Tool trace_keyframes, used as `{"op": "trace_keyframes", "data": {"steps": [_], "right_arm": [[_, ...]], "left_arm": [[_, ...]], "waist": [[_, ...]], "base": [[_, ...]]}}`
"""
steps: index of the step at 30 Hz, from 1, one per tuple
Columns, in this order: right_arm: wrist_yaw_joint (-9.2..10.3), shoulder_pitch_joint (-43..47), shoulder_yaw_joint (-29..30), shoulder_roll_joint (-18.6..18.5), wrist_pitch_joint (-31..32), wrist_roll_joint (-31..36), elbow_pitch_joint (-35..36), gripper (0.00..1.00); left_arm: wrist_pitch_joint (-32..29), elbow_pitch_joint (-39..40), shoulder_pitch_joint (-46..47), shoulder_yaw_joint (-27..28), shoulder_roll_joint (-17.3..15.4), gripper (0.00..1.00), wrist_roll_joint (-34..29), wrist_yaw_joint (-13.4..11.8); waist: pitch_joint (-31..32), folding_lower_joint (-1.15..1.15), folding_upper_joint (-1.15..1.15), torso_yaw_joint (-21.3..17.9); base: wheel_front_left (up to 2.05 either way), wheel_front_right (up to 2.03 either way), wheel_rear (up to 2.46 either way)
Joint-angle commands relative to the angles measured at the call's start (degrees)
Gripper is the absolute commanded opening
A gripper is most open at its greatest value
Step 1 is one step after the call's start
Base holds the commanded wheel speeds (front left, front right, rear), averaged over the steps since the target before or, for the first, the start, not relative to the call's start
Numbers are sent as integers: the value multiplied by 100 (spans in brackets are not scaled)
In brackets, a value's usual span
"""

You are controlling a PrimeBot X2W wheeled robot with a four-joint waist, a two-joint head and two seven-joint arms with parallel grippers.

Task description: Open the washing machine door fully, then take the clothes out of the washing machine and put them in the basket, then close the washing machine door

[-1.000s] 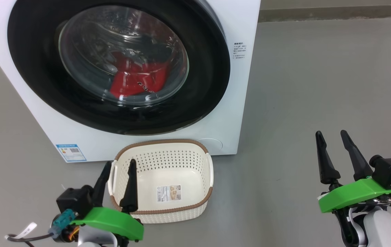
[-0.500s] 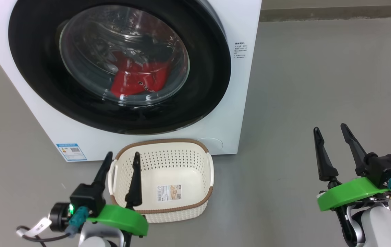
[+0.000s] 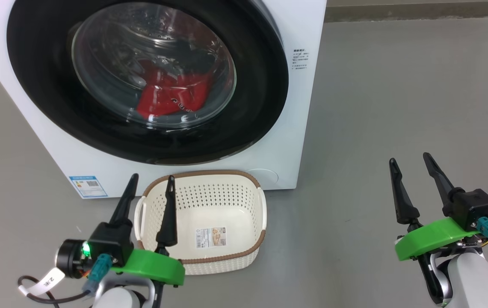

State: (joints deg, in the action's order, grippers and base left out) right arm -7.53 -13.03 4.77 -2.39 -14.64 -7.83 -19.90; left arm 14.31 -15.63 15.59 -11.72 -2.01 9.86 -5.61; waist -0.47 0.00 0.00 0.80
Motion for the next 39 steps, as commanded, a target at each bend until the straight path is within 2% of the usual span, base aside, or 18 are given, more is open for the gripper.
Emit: {"op": "trace_keyframes", "data": {"steps": [1,13,27,28,30,33,34,39], "right_arm": [[4,-277,-133,-49,-36,-57,93,100],[4,-350,-141,-49,-36,-109,18,100],[4,-778,-79,-49,-36,-204,216,100],[4,-830,-75,-49,-36,-255,219,95],[4,-942,-62,-49,-36,-359,216,40],[4,-1157,-34,-49,-36,-372,190,5],[4,-1237,-20,-49,-36,-392,186,0],[4,-1644,-6,-49,-36,-798,52,0]], "left_arm": [[69,176,221,209,-93,100,-91,-50],[69,248,197,203,-89,100,-130,-21],[69,597,424,78,-88,100,-128,22],[69,634,444,66,-88,100,-130,20],[69,719,485,46,-88,100,-133,15],[69,854,537,34,-88,100,-143,6],[69,897,555,25,-88,100,-147,7],[69,1102,634,-14,-88,100,-183,17]], "waist": [[-10,0,0,3],[-82,0,0,32],[-780,0,0,220],[-836,0,0,229],[-948,0,0,245],[-1119,0,0,259],[-1173,0,0,270],[-1441,0,0,305]], "base": [[0,0,0],[0,0,0],[0,0,0],[0,0,0],[0,0,0],[0,0,0],[0,0,0],[0,0,0]]}}
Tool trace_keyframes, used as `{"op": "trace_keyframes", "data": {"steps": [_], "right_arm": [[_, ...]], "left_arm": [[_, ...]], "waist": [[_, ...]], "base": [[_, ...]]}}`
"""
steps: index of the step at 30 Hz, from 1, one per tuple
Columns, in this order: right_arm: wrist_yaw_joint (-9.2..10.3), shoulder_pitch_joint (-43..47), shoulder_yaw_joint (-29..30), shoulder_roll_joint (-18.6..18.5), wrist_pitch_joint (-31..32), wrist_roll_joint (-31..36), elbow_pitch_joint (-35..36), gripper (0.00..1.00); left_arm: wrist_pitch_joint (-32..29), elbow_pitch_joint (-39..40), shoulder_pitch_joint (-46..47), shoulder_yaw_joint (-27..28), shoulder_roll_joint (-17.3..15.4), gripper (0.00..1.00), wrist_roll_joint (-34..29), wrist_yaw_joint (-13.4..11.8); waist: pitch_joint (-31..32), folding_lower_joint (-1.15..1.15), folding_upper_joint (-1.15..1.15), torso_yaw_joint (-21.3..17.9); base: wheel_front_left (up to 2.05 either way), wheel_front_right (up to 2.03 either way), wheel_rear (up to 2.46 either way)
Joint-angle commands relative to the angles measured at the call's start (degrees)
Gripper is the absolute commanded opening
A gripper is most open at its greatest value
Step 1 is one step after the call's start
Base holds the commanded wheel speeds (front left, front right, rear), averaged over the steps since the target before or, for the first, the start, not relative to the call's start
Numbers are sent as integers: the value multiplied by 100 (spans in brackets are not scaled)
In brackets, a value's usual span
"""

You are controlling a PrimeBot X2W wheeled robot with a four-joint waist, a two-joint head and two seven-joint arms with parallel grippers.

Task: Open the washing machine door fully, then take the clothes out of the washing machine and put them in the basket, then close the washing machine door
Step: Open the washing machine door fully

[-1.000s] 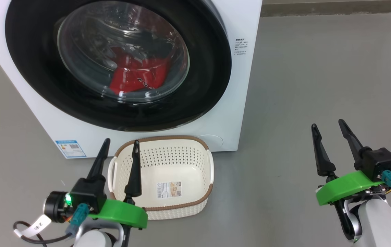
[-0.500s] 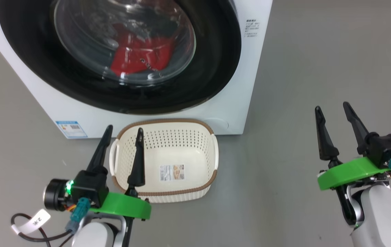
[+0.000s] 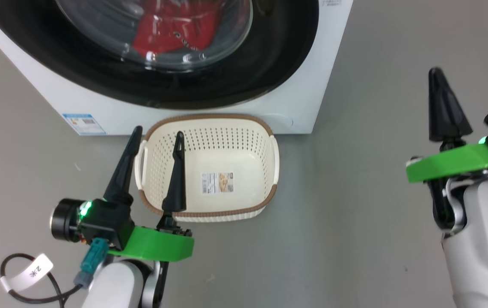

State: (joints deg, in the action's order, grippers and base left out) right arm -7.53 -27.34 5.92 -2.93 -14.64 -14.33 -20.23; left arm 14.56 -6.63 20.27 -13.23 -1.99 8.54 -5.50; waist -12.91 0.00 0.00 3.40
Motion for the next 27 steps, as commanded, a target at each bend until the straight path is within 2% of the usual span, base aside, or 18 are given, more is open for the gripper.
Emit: {"op": "trace_keyframes", "data": {"steps": [1,16,21,27], "right_arm": [[4,-304,-118,5,-36,-248,39,0],[4,-1581,-482,5,-18,-1757,-731,0],[4,-1940,-662,5,273,-2488,-852,0],[4,-2313,-759,-117,950,-3501,-845,0]], "left_arm": [[44,248,176,128,-89,100,-61,2],[44,837,379,53,-89,100,-228,64],[44,861,404,138,-89,100,-261,84],[44,921,419,193,-89,100,-293,101]], "waist": [[-253,0,0,50],[-962,0,0,179],[-1089,0,0,220],[-1206,0,0,276]], "base": [[0,0,0],[0,0,0],[0,0,0],[0,0,0]]}}
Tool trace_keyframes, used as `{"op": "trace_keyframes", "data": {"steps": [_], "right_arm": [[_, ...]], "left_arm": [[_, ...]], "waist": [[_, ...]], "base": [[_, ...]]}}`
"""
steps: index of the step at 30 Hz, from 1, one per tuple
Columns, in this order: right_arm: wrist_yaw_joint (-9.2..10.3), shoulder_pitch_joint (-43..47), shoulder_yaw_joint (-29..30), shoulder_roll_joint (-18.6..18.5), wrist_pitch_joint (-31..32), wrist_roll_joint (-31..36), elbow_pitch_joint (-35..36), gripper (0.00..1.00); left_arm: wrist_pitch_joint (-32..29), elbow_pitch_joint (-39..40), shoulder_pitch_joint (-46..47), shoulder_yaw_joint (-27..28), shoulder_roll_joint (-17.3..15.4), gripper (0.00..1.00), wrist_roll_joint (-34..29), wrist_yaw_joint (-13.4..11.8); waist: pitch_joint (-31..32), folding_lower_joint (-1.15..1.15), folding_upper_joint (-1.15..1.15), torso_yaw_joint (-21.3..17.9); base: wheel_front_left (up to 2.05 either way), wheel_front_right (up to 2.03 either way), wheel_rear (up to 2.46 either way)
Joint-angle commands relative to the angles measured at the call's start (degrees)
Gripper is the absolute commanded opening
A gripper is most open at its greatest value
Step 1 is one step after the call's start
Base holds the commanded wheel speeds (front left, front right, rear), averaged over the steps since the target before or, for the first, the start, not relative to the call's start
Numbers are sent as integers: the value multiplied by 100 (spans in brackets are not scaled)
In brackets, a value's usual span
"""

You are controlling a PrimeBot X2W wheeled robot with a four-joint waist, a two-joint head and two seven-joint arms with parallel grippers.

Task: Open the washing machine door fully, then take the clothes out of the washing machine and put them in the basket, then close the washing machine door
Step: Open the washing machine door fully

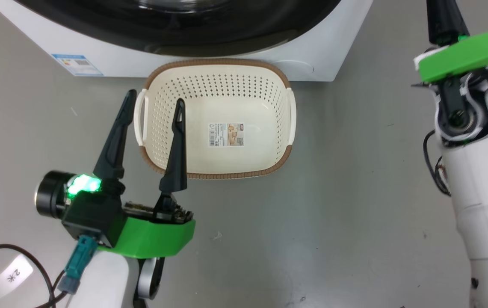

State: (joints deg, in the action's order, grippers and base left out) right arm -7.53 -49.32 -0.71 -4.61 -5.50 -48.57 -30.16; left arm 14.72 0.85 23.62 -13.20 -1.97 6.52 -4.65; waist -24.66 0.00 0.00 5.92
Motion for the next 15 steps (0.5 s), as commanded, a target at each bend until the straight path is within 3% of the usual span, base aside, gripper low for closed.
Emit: {"op": "trace_keyframes", "data": {"steps": [1,9,15], "right_arm": [[4,-172,-105,28,189,-288,163,0],[4,-618,-93,-203,1375,-1757,341,0],[4,-1002,64,-363,2033,-2428,220,0]], "left_arm": [[28,185,85,198,-91,100,-89,14],[28,281,127,235,-91,100,-90,26],[28,341,183,211,-91,100,-33,8]], "waist": [[-52,0,0,33],[-291,0,0,131],[-490,0,0,245]], "base": [[0,0,0],[0,0,0],[0,0,0]]}}
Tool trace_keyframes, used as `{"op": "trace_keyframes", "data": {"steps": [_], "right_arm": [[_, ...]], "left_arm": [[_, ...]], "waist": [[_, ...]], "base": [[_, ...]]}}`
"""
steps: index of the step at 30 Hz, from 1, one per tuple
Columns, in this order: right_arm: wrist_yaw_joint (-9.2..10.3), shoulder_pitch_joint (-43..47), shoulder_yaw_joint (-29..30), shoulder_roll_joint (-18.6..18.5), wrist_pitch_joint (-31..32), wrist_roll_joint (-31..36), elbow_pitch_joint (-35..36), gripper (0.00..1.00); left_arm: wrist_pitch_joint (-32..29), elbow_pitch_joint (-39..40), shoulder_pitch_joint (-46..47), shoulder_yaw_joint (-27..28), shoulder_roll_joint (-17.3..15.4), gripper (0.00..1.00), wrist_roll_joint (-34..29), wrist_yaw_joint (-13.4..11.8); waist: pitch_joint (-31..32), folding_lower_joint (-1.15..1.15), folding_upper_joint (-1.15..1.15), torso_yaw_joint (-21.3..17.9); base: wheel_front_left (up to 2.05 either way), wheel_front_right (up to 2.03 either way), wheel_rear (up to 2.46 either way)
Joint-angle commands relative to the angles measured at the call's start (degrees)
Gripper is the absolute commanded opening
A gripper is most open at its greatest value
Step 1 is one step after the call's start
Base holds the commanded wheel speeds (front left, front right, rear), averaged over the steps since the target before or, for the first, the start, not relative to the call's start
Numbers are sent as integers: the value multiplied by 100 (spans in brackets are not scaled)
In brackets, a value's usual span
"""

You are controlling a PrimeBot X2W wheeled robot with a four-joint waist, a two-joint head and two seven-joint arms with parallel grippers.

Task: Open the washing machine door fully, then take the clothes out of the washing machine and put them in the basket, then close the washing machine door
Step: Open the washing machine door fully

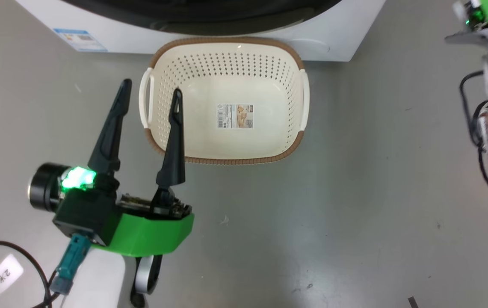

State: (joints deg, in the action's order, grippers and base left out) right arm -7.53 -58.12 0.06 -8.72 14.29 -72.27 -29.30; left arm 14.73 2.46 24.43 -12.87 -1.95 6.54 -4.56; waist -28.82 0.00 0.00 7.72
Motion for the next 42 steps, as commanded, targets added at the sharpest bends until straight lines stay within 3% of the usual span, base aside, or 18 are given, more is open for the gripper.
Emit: {"op": "trace_keyframes", "data": {"steps": [1,11,32,42], "right_arm": [[4,-185,5,21,159,-132,90,0],[4,-670,56,-145,1040,-654,-249,0],[4,-1354,109,-226,1458,-794,-963,0],[4,-1300,136,-211,1817,-1003,-911,0]], "left_arm": [[27,193,108,171,-93,100,-22,-9],[27,271,164,148,-93,100,32,-55],[27,215,221,-49,-93,100,201,-166],[27,199,199,-8,-93,100,221,-160]], "waist": [[-103,0,0,85],[-332,0,0,250],[-456,0,0,619],[-409,0,0,668]], "base": [[0,0,0],[0,0,0],[0,0,0],[0,0,0]]}}
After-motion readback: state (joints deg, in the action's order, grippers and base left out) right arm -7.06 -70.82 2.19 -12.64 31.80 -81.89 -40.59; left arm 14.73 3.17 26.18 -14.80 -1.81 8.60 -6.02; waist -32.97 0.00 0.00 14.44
